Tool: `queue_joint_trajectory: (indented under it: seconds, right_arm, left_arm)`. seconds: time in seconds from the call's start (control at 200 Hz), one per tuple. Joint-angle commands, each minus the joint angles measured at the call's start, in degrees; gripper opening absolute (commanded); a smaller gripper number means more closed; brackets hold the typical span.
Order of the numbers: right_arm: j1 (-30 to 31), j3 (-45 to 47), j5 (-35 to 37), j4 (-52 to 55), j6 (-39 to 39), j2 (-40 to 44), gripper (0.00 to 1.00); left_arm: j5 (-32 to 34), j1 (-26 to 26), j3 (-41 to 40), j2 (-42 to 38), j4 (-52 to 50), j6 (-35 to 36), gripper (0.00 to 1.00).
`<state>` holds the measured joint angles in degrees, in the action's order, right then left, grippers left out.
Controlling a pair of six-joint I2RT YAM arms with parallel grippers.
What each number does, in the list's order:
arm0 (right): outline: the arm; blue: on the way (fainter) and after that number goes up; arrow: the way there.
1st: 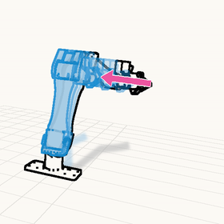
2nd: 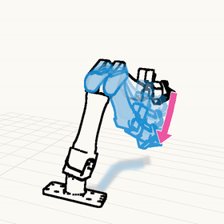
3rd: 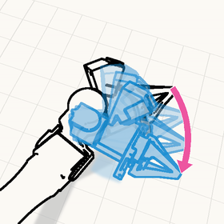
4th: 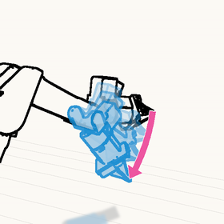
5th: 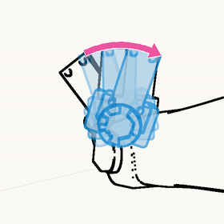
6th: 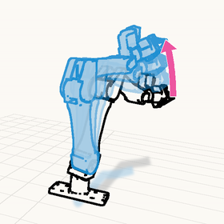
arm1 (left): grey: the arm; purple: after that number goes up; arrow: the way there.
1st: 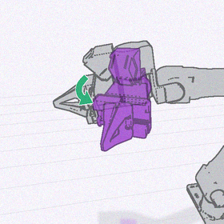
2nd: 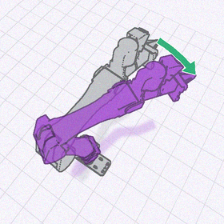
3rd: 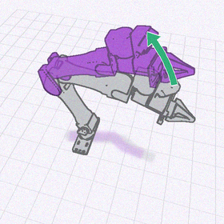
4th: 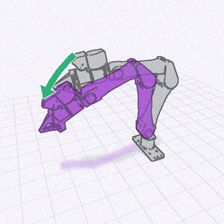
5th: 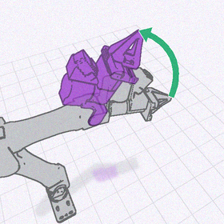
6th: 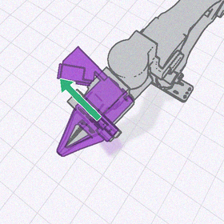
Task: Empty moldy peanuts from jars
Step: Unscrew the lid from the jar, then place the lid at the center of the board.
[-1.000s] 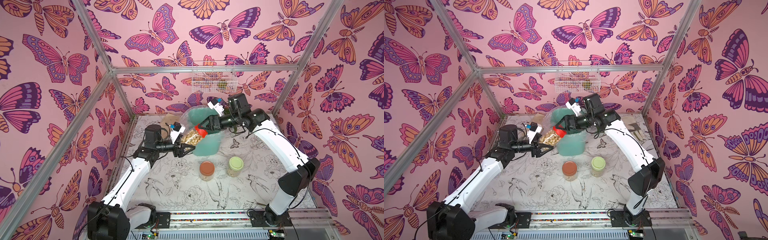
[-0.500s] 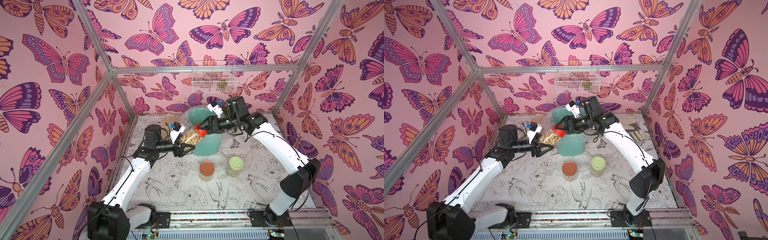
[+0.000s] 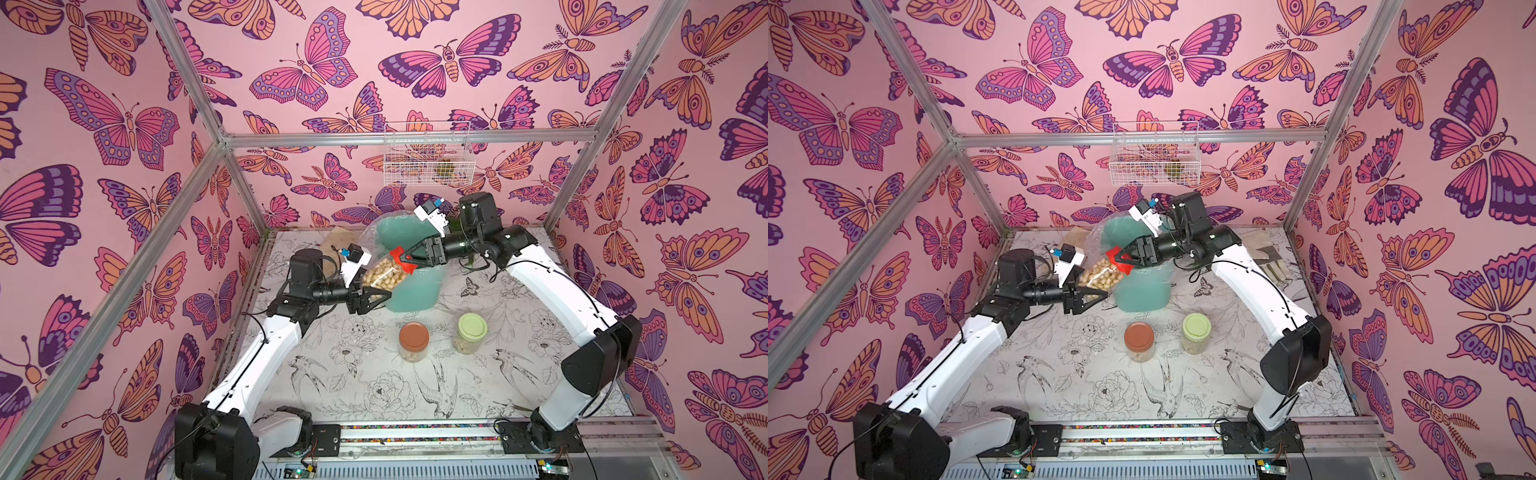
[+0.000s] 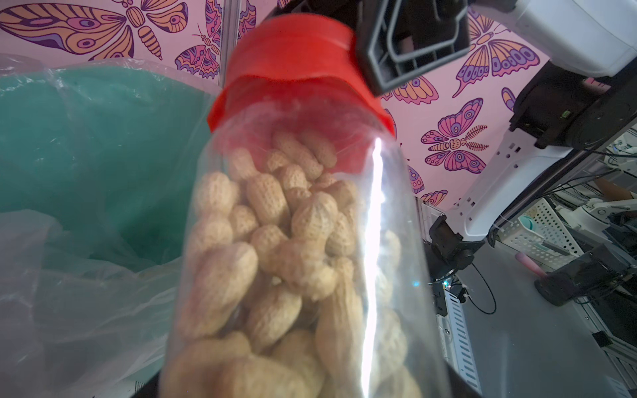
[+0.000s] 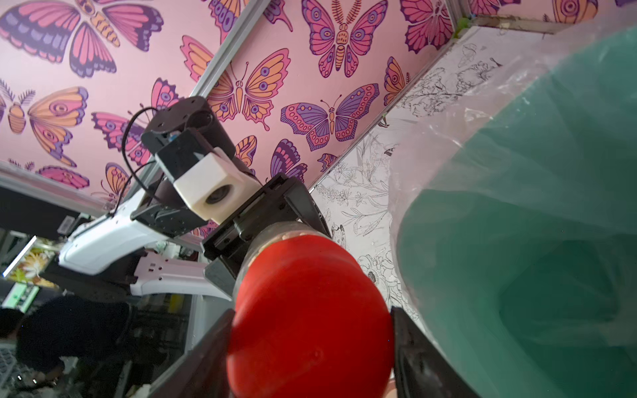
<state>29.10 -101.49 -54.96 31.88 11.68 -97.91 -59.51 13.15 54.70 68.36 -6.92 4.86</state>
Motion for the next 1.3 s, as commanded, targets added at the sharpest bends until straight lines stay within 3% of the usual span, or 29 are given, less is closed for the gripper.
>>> queue_joint_trajectory:
  seconds: [0.0,0.135,0.26,0.536,0.626,0.751,0.916,1.051,1.297]
  right_arm:
    - [-1.39,1.67,-2.35,-1.63,-14.07,3.57,0.5]
    - [-2.54,2.82,-4.38,-1.73,-20.41,3.47,0.5]
    - [-3.18,1.91,-5.06,-1.58,-20.85,2.9,0.5]
    - [-3.17,7.38,-2.42,-15.93,-9.05,10.2,0.46]
    - [-3.17,9.72,-0.59,-18.14,-6.88,13.95,0.4]
    - [-1.95,11.86,3.61,-14.07,-9.53,19.15,0.25]
    - [4.62,13.79,13.78,-1.68,-19.08,24.03,0.0]
    - [12.18,16.48,23.86,4.02,-22.91,25.6,0.0]
    - [28.16,25.83,41.03,-0.97,-25.65,23.54,0.0]
  left_arm:
    - [-1.36,-0.33,0.01,-0.59,0.59,-0.91,0.0]
    - [-2.09,-0.4,0.23,-0.51,0.73,-1.25,0.0]
    - [-2.13,-0.4,0.15,-0.5,0.86,-1.38,0.0]
    - [-0.96,-0.91,-0.86,-0.68,4.25,-2.93,0.0]
    - [-0.66,-1.48,-1.84,-0.86,8.02,-5.14,0.0]
    - [0.17,-2.82,-3.16,-1.03,13.68,-8.86,0.0]
    - [2.91,-5.29,-3.72,-1.64,17.68,-11.04,0.0]
    - [6.63,-7.98,-3.37,-1.82,18.68,-11.37,0.0]
    - [14.16,-12.97,-1.92,-1.4,17.43,-9.51,0.0]
